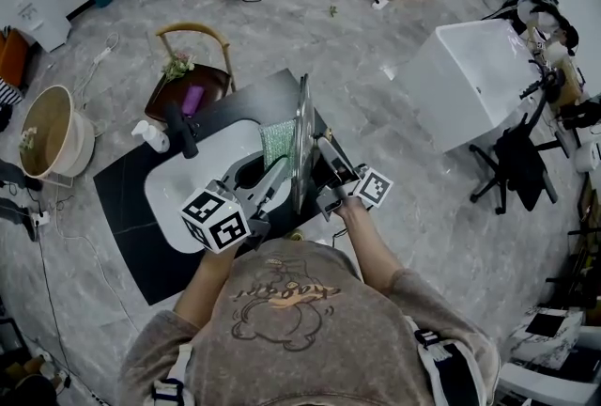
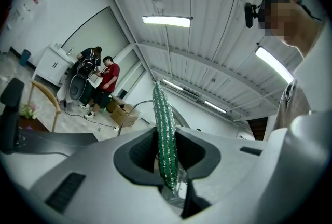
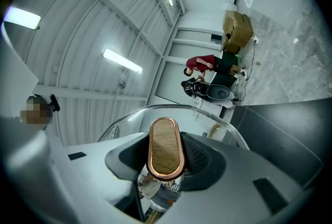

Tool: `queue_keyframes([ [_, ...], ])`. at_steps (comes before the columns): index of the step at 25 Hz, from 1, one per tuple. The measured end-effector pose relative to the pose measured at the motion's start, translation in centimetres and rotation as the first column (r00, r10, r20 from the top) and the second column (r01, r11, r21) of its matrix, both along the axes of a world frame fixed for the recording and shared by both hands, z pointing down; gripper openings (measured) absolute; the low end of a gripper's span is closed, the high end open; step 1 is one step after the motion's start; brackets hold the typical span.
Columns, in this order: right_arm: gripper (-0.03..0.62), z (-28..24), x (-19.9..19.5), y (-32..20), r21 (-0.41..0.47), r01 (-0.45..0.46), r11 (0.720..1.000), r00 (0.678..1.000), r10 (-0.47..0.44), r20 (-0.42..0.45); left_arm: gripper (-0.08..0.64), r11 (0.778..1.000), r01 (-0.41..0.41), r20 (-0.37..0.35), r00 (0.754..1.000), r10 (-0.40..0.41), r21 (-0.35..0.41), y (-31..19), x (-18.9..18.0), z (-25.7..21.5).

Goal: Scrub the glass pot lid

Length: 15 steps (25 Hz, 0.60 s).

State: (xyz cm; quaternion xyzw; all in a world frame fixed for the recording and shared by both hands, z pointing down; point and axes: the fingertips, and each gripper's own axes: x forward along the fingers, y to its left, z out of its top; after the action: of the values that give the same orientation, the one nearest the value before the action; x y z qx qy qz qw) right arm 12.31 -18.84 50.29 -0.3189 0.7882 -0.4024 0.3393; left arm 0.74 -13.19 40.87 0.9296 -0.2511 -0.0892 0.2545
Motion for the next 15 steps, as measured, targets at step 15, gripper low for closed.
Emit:
queue_keyframes([
  [15,0.186,-1.0,-2.1,0.5,-0.011,0.131,0.991,0.991,-0.131,0.000,0.084,0.999,0.009,-0.129,0.992,-0.015,-0.046,-1.7,-0.1,-0.4],
])
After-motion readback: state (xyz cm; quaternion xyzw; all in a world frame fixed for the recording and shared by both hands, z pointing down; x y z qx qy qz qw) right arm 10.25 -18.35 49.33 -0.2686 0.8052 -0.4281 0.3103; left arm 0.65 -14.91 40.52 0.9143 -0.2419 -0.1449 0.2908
